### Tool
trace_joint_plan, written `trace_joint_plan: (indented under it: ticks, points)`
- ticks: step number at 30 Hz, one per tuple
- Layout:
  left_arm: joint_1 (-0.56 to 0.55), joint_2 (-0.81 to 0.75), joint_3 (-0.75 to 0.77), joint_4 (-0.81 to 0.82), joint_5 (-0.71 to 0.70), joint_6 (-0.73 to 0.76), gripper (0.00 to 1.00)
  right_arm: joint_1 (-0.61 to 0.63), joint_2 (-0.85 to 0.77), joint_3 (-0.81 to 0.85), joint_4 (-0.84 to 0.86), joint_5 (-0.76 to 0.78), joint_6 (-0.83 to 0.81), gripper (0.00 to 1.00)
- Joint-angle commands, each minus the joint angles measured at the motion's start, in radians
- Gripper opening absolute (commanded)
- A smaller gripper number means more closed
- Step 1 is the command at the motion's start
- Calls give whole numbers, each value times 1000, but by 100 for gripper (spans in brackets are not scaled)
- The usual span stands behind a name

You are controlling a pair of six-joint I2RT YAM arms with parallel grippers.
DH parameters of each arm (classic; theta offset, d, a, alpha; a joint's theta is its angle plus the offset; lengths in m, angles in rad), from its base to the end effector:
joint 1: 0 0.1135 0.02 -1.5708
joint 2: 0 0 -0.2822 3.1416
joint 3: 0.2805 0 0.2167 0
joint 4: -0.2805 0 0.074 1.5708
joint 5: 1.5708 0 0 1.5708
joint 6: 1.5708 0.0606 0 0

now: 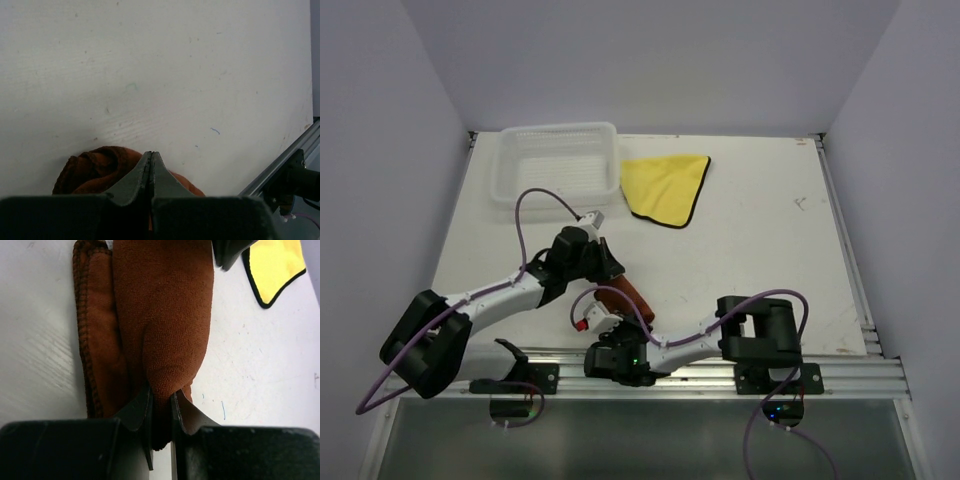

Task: Roll the towels
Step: Roll the towel

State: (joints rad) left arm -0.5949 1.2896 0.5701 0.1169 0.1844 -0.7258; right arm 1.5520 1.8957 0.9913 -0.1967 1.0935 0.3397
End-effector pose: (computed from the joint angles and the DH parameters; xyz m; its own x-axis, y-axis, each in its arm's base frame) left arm 0.1991 -0.1481 0.2168 -0.7998 -0.2466 -0.5473 0.1941 0.7565 -0.6246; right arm 0.0601 0.3310 0.1635 -0.1663 -0.7038 -0.6907 -0.4203 0.6842 -0.5960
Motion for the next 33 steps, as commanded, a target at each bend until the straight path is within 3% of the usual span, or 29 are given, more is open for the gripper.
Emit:
trace_joint_plan:
  ticks: [1, 10, 15, 16, 22, 26, 33]
  points:
    - [0, -21, -67, 49, 41, -37, 1, 20, 54, 44, -89, 8, 2, 0]
    - [-37, 68, -159, 127, 9, -52, 0, 20, 11, 10, -41, -38, -11, 0]
    - [-42, 74, -193, 148, -34, -61, 0, 17, -92, -37, -12, -63, 41, 25]
    - [-42, 77, -194, 145, -39, -60, 0, 17, -151, -48, -3, -64, 48, 33]
    - [-40, 109, -196, 138, -59, -50, 0, -23, -363, -166, 89, -160, 70, 62]
    - [-42, 109, -203, 141, -69, -54, 0, -55, -487, -221, 141, -265, 76, 75]
    - [-42, 82, -217, 147, -77, -64, 0, -259, -586, -305, 230, -633, 229, 77]
